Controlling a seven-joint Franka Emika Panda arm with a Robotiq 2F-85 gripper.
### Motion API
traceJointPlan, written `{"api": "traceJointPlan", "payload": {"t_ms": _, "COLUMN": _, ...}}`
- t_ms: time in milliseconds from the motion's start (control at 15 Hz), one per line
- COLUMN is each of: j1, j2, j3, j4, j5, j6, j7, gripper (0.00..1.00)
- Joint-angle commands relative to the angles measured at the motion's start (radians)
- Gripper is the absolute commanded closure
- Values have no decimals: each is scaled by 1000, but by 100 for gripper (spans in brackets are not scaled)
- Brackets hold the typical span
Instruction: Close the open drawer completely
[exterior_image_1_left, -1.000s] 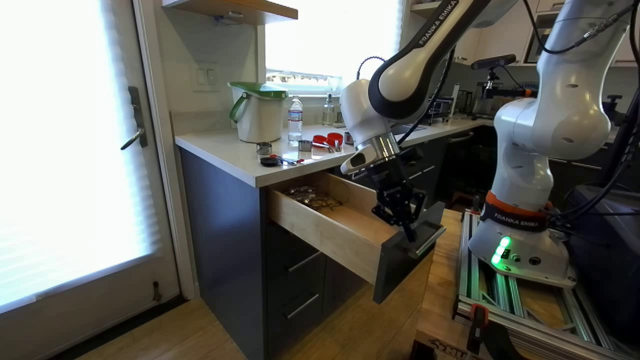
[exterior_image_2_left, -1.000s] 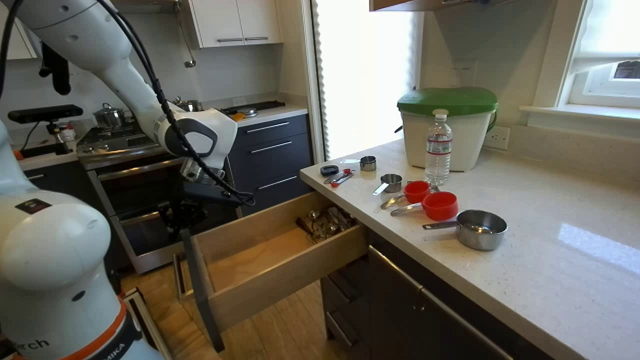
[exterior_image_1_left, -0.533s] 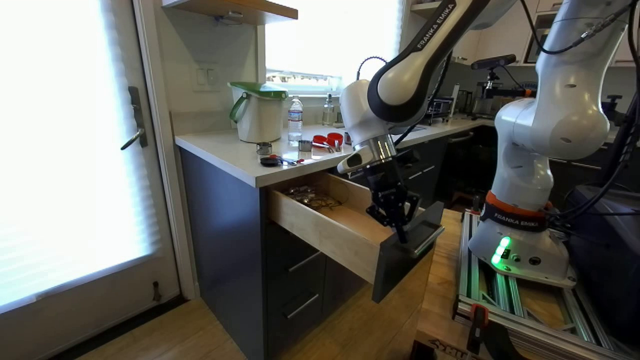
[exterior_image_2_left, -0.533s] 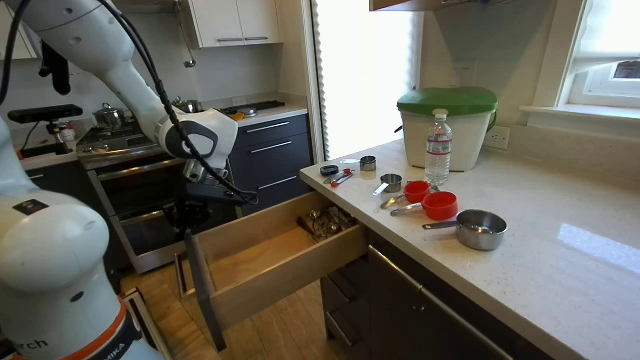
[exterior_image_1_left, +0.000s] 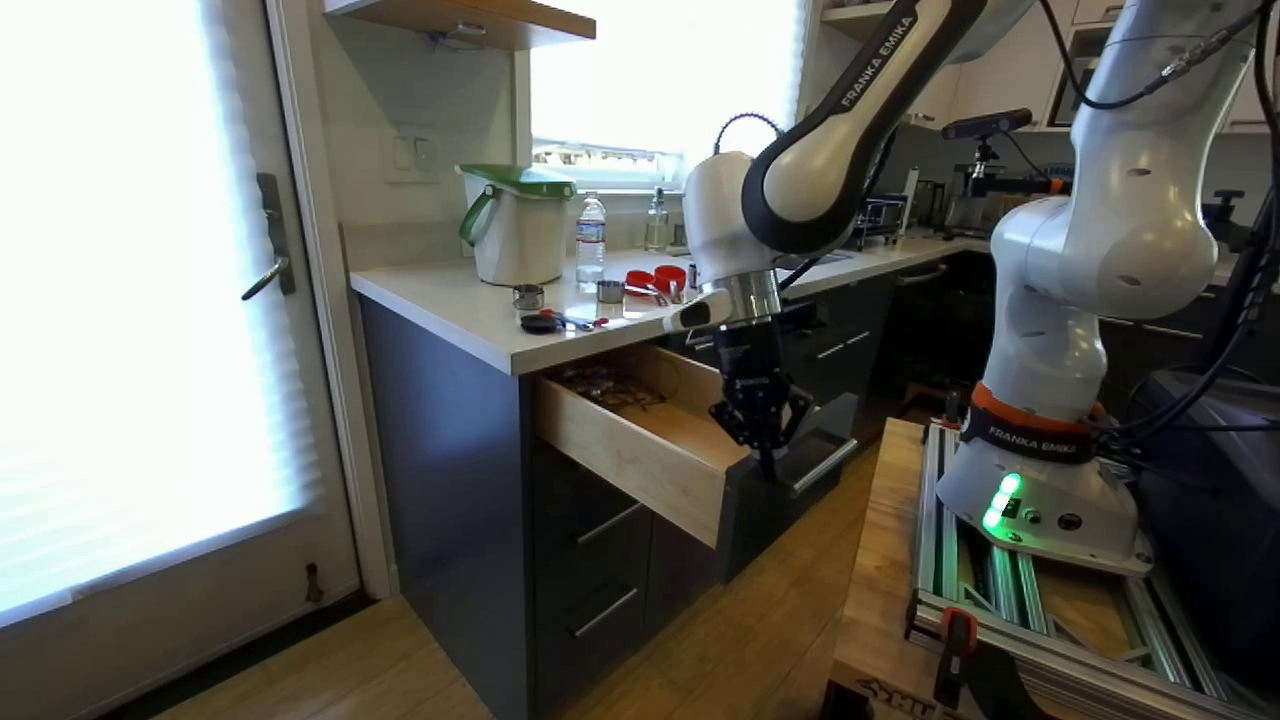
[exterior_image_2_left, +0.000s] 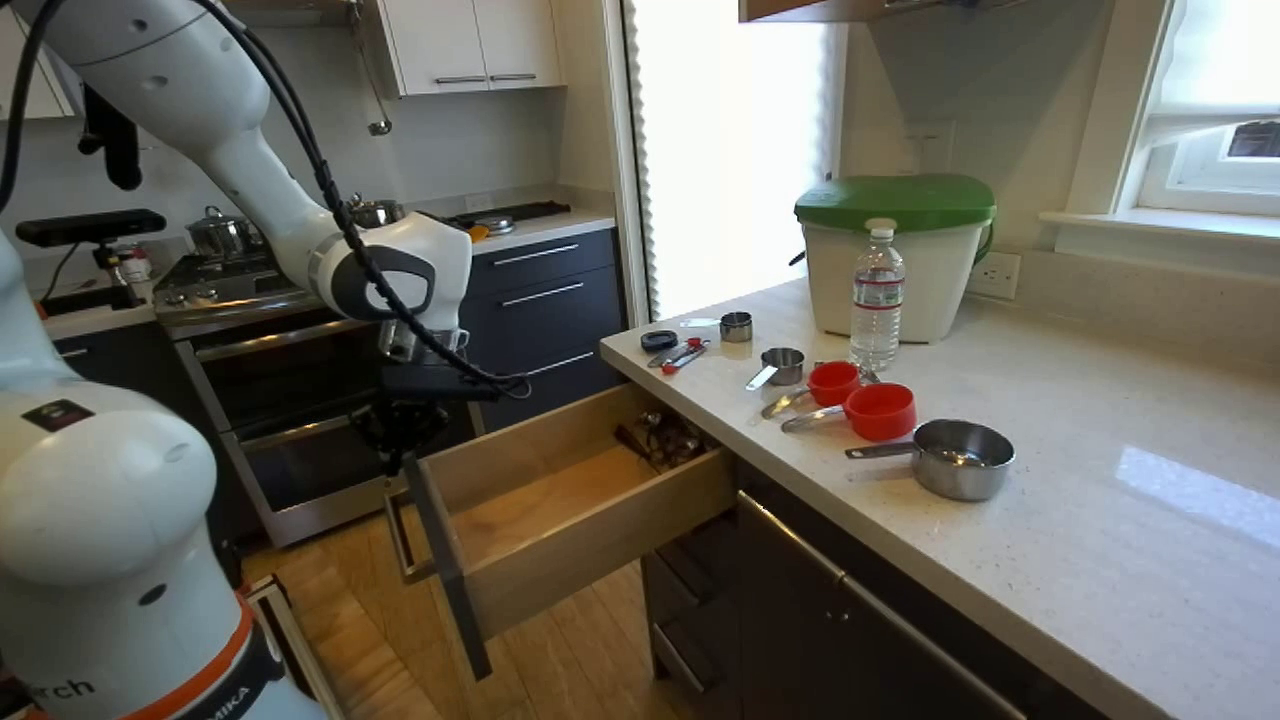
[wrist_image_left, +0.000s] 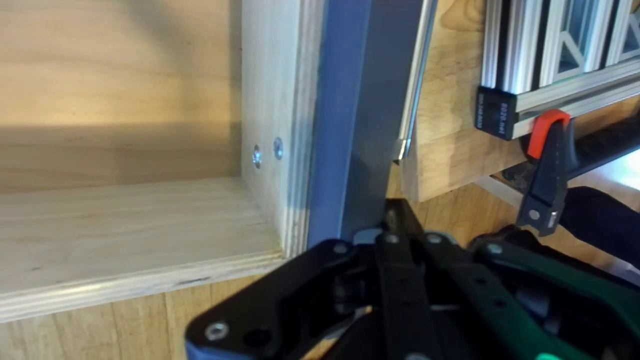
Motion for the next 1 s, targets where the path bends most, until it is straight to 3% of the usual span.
{"api": "traceJointPlan", "payload": {"t_ms": 0, "j1": -25, "j2": -10, "j3": 18, "j4": -36, "j5": -71, "j6": 131, "j7": 106, "gripper": 100}}
{"api": "traceJointPlan", "payload": {"t_ms": 200, "j1": -41, "j2": 4, "j3": 17, "j4": -35, "j5": -149, "j6": 244, "j7": 232, "gripper": 100}}
{"api": "traceJointPlan", "payload": {"t_ms": 533, "j1": -108, "j2": 58, "j3": 13, "j4": -14, "j5": -471, "j6": 405, "j7": 608, "gripper": 100}}
{"api": "traceJointPlan", "payload": {"t_ms": 933, "j1": -239, "j2": 61, "j3": 11, "j4": -14, "j5": -901, "j6": 544, "j7": 1077, "gripper": 100}}
